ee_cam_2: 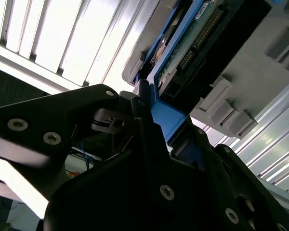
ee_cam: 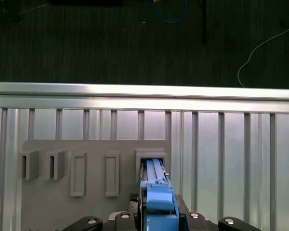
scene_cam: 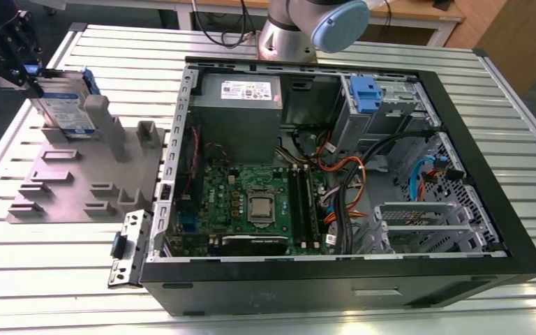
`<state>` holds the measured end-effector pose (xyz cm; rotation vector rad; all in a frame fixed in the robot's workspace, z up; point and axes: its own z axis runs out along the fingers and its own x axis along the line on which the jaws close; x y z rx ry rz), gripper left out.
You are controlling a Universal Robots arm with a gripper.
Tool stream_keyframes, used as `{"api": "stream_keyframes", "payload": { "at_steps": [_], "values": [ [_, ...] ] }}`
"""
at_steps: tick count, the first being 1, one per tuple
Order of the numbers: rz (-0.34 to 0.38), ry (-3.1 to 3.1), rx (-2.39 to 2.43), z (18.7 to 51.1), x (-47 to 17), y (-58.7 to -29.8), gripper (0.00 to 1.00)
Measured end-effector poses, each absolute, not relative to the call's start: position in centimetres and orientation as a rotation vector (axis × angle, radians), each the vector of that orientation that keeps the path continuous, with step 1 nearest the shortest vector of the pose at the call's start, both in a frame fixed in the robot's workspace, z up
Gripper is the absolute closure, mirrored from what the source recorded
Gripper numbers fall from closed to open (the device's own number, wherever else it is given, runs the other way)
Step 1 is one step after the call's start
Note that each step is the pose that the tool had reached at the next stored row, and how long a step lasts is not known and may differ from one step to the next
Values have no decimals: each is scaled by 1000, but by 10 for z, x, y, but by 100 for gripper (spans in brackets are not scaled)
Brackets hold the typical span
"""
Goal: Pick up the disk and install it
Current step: 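Pick up the disk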
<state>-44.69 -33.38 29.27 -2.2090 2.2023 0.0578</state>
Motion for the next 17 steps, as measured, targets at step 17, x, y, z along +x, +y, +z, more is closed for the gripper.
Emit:
{"api": "stream_keyframes", "payload": {
  "at_steps": [17],
  "values": [
    [58,2202,-2209,289,-447,-334,64]
  ]
}}
